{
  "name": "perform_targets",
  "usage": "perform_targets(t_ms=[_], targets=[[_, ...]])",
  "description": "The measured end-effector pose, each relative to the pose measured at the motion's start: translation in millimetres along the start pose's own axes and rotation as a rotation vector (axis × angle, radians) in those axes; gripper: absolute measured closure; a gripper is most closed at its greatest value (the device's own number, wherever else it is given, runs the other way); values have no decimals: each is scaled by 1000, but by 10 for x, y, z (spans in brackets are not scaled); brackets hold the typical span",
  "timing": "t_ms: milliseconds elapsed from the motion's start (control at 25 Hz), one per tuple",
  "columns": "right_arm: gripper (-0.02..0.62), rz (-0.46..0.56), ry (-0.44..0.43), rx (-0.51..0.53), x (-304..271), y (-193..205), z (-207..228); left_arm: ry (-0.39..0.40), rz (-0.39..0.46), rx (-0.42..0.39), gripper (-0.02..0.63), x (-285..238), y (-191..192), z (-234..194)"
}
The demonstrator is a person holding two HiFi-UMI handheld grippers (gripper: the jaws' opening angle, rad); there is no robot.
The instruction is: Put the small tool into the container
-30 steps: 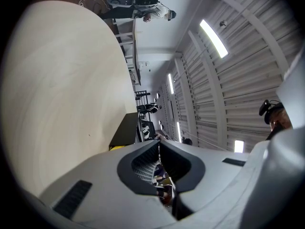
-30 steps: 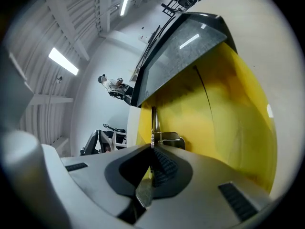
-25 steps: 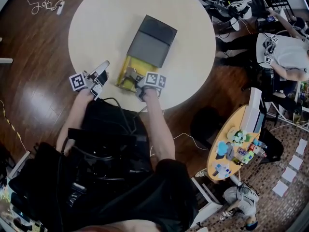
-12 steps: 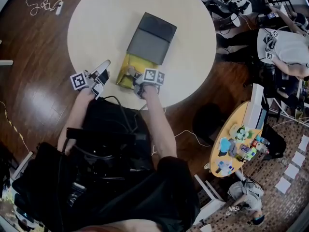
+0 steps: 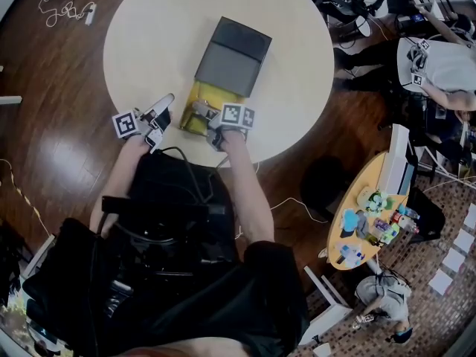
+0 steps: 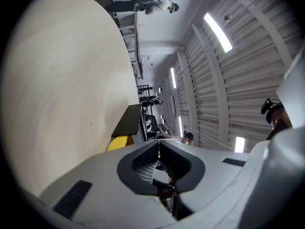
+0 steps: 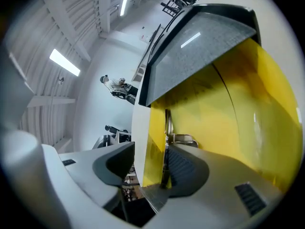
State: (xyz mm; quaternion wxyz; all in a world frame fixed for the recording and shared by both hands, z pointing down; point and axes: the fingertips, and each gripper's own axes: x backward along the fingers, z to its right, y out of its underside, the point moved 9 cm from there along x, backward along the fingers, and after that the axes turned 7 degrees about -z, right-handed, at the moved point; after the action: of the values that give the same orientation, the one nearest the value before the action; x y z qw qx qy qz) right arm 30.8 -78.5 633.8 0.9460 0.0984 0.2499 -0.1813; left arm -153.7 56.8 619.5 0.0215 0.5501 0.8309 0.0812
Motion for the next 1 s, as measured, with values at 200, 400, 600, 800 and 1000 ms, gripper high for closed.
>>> perform_targets(t_ms=[200,400,600,800,1000], targets=[[376,-23,41,37,170,119,46,-2,-11,-4,601,-25,7,-9],[379,-7,34,71,336,269,8,3,-22,-4,601,-60,24,13],[418,50,54,209,613,419,-35,-1,-45,-52,601,-177,-170,29],[443,90,85,228,646,414,32,13,-57,-89,601,-416,-375,121],[549,70,243,173,653,344,185,33,-61,-79,601,-503,-259,186]])
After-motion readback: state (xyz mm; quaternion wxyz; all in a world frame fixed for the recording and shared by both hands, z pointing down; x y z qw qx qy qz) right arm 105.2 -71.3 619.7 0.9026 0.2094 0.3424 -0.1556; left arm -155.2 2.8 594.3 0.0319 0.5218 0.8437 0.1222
